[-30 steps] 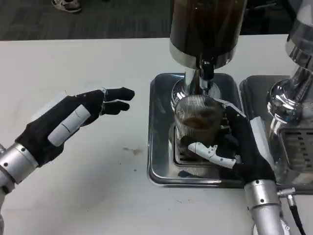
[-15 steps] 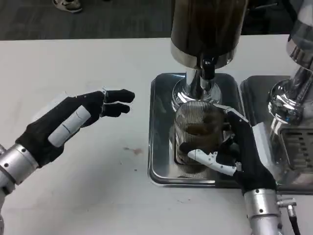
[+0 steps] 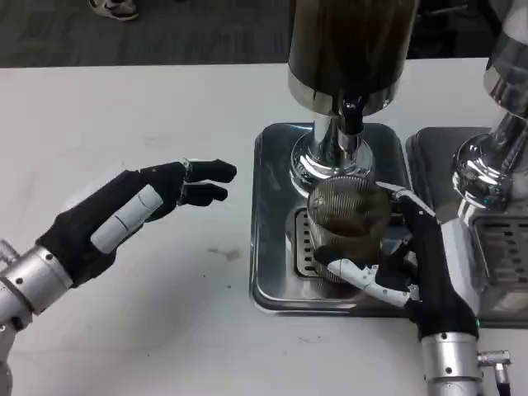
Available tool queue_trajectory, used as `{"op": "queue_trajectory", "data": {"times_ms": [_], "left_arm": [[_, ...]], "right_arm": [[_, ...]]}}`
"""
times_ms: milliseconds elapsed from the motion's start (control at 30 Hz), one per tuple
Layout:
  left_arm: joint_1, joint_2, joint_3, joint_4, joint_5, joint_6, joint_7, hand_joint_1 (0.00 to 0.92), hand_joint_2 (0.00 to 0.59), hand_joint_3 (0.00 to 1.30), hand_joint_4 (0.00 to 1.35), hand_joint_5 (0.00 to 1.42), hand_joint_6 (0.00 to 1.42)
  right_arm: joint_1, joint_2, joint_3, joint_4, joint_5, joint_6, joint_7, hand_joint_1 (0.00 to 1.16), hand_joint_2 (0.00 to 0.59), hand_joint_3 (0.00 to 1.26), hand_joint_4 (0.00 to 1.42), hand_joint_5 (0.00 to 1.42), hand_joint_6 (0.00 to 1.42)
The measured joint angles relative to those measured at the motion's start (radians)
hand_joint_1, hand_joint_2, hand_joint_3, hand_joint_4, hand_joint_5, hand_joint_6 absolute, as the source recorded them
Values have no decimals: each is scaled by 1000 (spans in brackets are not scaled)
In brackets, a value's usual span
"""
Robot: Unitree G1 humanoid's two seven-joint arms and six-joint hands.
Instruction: Grasp the cup under the faucet to collect the drink, then remove the cup.
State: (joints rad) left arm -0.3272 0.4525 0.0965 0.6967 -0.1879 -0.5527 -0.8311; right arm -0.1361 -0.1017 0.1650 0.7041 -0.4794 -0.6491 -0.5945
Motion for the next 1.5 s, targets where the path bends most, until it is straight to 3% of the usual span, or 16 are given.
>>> {"op": "queue_trajectory", "data": {"times_ms": [433, 867, 1500], "left_arm": [[-22, -14, -38, 21, 3, -24, -8, 0, 103, 326, 208, 258, 230], [-22, -23, -77, 5, 34, -74, -9, 0, 103, 315, 191, 243, 232], [20, -17, -78, -84, 44, -116, -5, 0, 100, 304, 181, 232, 228]], "right_arm": [[44, -1, -25, -63, -3, -1, -36, 985, 82, 789, 877, 1074, 1348], [110, -11, -47, -201, 3, -1, -22, 1012, 77, 857, 941, 1114, 1368], [188, -18, -100, -295, 40, 10, 51, 1046, 79, 919, 996, 1156, 1385]]}}
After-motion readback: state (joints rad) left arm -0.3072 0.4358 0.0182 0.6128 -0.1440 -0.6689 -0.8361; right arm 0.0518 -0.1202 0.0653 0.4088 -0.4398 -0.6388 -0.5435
